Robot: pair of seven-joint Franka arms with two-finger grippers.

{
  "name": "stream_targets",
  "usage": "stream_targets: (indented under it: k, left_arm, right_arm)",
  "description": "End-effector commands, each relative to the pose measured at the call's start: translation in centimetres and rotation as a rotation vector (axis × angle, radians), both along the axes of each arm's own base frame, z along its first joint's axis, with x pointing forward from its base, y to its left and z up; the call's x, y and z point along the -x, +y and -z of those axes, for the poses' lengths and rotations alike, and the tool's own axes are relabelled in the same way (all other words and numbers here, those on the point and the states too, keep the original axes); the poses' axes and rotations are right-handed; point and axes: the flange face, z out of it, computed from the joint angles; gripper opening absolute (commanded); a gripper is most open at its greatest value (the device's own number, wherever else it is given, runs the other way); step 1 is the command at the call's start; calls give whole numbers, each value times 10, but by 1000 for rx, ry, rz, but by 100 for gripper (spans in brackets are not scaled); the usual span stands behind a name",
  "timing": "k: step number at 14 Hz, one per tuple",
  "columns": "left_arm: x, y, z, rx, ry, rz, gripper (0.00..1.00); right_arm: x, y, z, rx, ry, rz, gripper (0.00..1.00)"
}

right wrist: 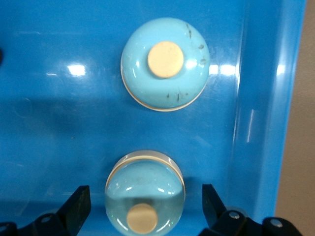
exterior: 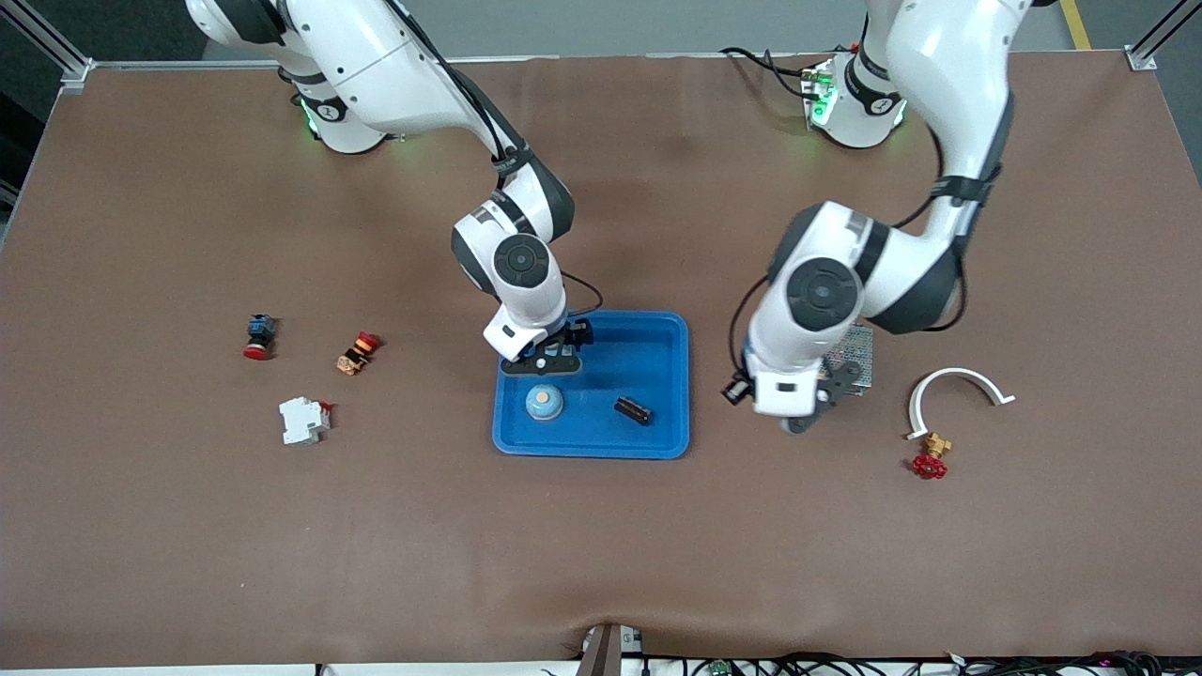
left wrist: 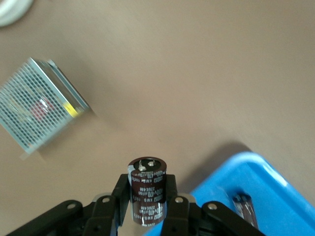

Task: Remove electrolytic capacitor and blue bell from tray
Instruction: 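Carry the capacitor toward the white arc while the right gripper grasps the bell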

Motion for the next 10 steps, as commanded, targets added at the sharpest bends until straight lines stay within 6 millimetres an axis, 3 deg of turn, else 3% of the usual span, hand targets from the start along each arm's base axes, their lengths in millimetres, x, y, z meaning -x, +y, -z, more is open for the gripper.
stream_targets:
  k: [1,7,10]
  left_arm:
    - [-2,49,-4,-24,14,20,0]
    - [-20,166,22,-24,76,71,0]
    - [-20,220,33,-40,98,104,0]
  right_arm:
    - [-1,5,0,-1,-11,-15,100]
    - [0,6,5,0,-10,-18,100]
    - [1,6,7,1,-9,-17,84]
